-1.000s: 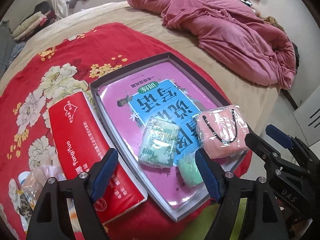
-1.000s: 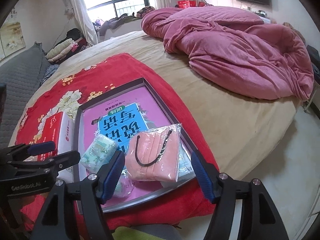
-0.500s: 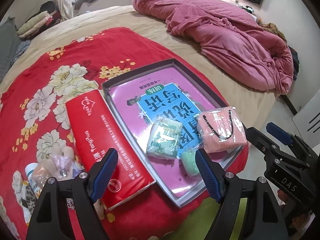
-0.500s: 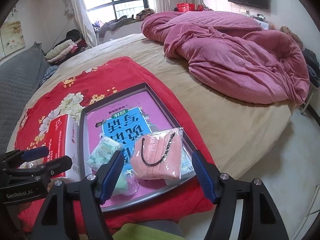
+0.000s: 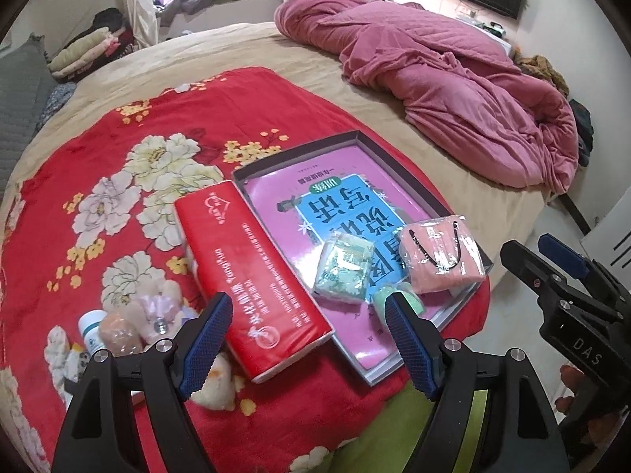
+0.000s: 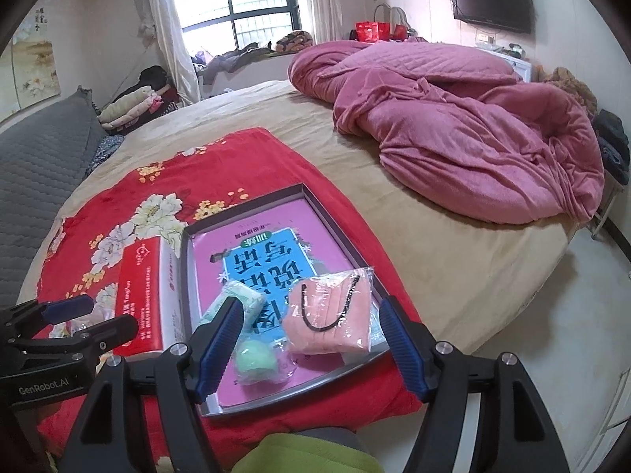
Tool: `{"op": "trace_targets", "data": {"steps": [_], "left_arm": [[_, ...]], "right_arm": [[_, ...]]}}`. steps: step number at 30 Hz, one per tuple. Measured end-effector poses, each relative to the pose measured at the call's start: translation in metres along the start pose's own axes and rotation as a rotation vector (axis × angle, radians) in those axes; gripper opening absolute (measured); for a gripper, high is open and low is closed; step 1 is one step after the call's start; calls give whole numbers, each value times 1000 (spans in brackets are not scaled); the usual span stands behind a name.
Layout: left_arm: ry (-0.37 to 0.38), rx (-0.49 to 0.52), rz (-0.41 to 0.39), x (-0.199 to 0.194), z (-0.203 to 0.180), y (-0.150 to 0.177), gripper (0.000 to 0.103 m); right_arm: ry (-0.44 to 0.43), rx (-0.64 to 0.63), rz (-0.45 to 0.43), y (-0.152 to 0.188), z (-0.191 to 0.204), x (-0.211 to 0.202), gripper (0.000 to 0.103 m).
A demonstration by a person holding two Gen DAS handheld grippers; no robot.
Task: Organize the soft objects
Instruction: 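Withdraw both grippers from the tray back toward the pile of items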
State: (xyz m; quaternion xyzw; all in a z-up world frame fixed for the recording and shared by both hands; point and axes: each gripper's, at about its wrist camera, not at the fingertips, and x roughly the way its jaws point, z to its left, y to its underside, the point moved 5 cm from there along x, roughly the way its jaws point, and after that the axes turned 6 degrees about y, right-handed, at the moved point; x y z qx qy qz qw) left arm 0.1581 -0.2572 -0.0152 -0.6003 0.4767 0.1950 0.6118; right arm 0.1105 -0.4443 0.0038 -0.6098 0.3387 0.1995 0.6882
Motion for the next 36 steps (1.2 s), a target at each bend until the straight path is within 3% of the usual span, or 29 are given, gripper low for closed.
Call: {"op": "trace_targets", "data": {"steps": [28,36], "left_arm": [[-48,-112,-72,-70,76,42,81],[-79,-163,-90,-91,116,55,81]], "right_arm": [[-64,-170,-75,-9,93,-56,71],[-97,-224,-84,-6,127,-65,72]]}}
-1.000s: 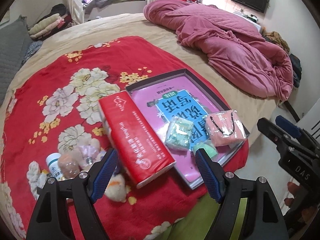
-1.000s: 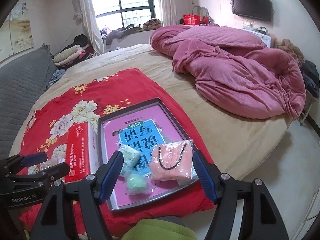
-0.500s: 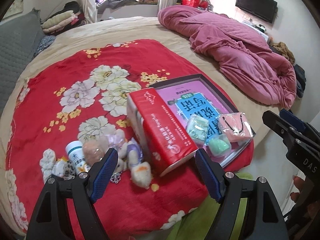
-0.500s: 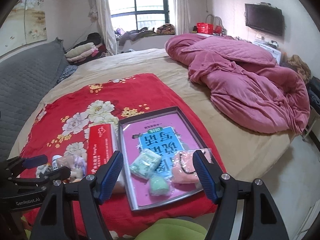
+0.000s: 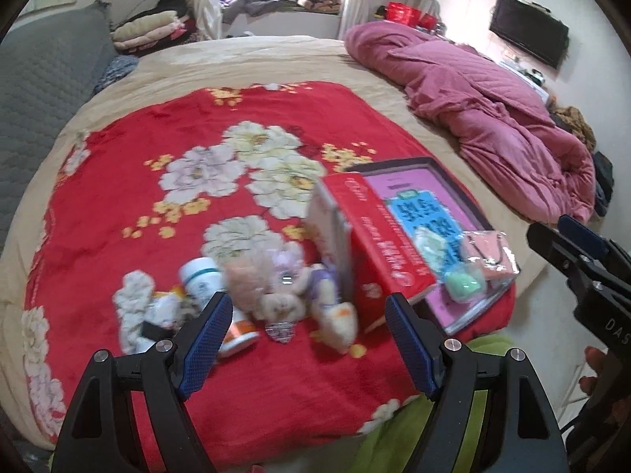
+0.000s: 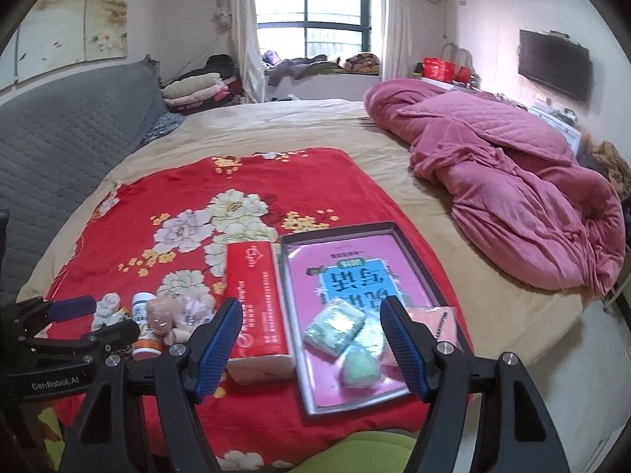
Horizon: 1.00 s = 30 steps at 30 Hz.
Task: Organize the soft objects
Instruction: 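Withdraw both grippers from the tray back toward the pile of items, then move left gripper to white floral cloth while right gripper approaches white plush toy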
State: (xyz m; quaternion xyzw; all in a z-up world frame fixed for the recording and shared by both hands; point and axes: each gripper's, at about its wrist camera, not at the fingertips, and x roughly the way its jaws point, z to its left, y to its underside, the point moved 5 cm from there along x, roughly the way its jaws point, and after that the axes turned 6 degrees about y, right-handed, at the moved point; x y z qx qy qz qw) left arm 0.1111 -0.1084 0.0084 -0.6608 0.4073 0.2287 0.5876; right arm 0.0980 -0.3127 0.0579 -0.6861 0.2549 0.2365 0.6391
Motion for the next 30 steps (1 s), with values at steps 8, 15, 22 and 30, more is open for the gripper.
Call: {"op": "trace_targets", "data": {"steps": [8,15,22,30], "left_arm": [[-80,-122,-34,-24,79,4,81],[-131,-213,-50,-40,133,15,81],[-175,-256,-37,-45,165,33,81],[-205,-272,-7,-43,182,53,81]], "right_arm": [[-54,-57,2,-3,40,2,72],[-85,-94,10,-2,64,6,72],[-118,-121,22,2,85,11,72],[-158,-167,57,17,111,19,72]]}}
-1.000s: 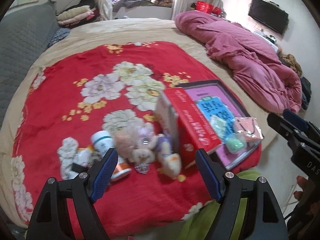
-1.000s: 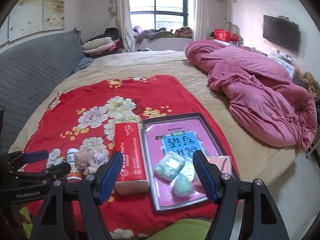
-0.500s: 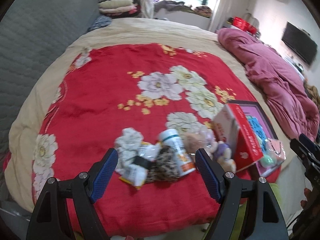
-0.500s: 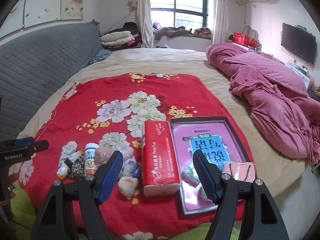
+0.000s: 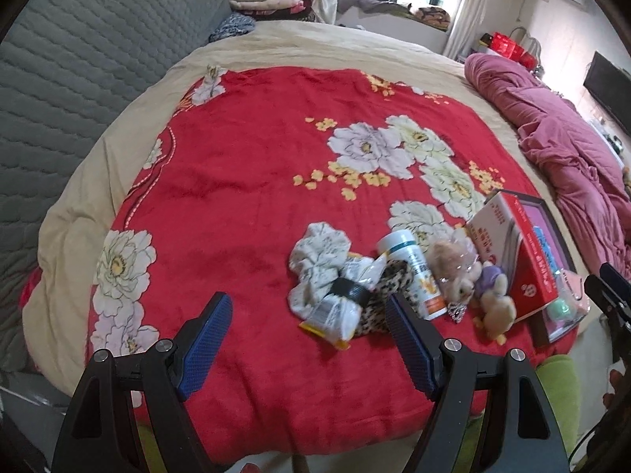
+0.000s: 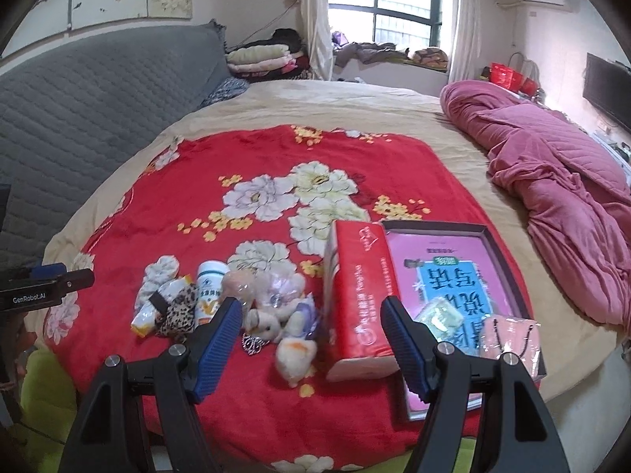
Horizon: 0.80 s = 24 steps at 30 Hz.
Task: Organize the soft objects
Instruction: 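Move left gripper to white floral cloth while right gripper approaches white plush toy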
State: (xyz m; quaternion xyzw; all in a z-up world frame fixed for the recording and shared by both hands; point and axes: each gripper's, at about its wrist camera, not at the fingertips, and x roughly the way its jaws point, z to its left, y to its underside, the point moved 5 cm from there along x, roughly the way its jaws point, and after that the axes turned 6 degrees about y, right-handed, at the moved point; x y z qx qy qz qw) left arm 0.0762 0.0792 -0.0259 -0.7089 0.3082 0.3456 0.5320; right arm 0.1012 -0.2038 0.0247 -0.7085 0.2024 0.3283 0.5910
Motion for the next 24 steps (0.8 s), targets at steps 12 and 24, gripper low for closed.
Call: {"op": "trace_targets", "data": {"steps": [12,24], "left_arm": [[27,30,74,26,-6,21,81],[66,-23,126,66,13,14,81]], "right_arm": [[-24,-34,48,16,15,14,72],[-44,-37,88,24,20,26,72]]}}
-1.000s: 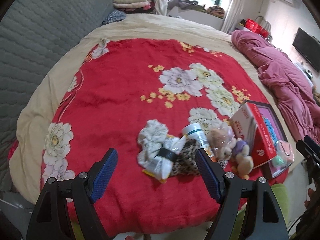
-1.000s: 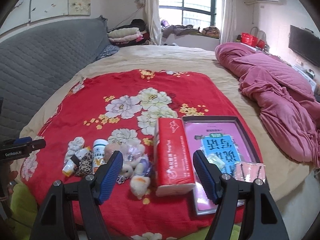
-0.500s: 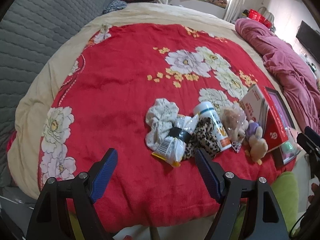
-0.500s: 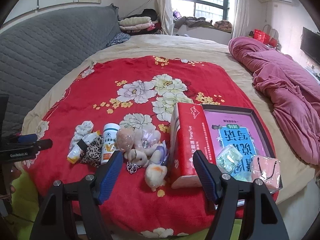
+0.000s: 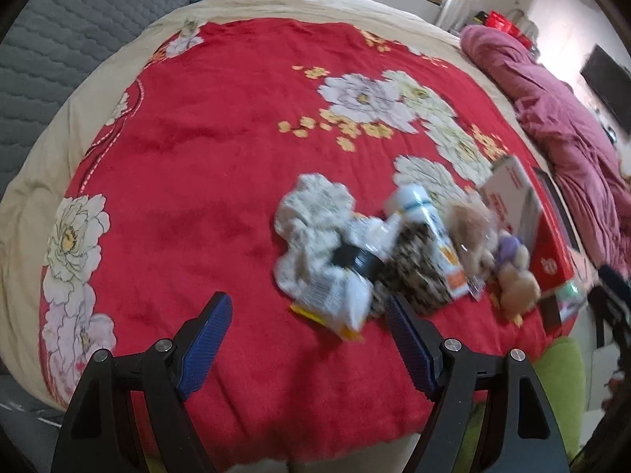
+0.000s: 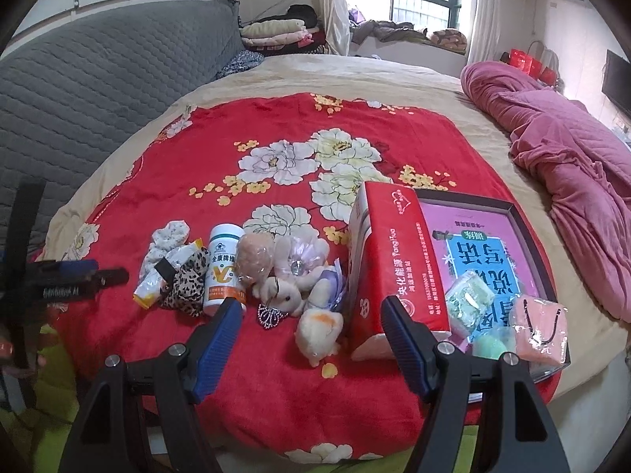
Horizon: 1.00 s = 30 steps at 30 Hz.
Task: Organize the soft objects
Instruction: 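Move left gripper to white floral cloth while right gripper approaches white plush toy, then close left gripper on floral cloth while right gripper grasps white plush toy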
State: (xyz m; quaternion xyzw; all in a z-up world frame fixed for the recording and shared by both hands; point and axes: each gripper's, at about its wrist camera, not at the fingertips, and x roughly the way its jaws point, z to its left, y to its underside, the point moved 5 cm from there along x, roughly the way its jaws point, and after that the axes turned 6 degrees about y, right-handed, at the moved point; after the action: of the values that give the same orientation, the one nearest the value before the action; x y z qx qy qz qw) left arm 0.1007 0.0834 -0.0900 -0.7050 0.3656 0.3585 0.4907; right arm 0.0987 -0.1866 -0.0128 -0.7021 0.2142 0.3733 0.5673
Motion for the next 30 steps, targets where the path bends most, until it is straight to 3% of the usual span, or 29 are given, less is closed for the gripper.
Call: {"op": "trace_targets", "data": {"steps": [19,30], "left_arm": [[54,-75,21,66,21,-40,81],[94,-113,30,81,30,-42,79]], "right_arm": [[26,-27,125,26,7,52,72],[158,-52,149,31,18,78,72]]}}
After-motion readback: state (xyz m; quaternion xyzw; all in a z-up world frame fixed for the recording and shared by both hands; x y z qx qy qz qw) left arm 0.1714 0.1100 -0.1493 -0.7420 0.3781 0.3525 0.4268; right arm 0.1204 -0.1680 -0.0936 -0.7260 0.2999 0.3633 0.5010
